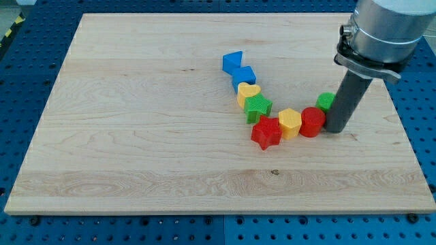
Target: Move the green circle towards top
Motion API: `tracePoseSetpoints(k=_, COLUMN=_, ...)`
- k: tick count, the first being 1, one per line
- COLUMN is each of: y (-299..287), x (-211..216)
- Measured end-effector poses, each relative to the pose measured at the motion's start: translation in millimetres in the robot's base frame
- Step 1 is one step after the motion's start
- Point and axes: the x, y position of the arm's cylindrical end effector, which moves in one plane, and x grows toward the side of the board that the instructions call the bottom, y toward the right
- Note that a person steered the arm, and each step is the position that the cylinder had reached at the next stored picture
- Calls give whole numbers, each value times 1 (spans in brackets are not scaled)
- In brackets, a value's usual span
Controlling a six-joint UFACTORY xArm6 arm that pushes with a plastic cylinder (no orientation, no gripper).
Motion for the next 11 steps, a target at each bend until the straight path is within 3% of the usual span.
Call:
tracePoseSetpoints(k=7, y=0, x=-44)
tracePoseSetpoints(k=11, y=0, x=-97)
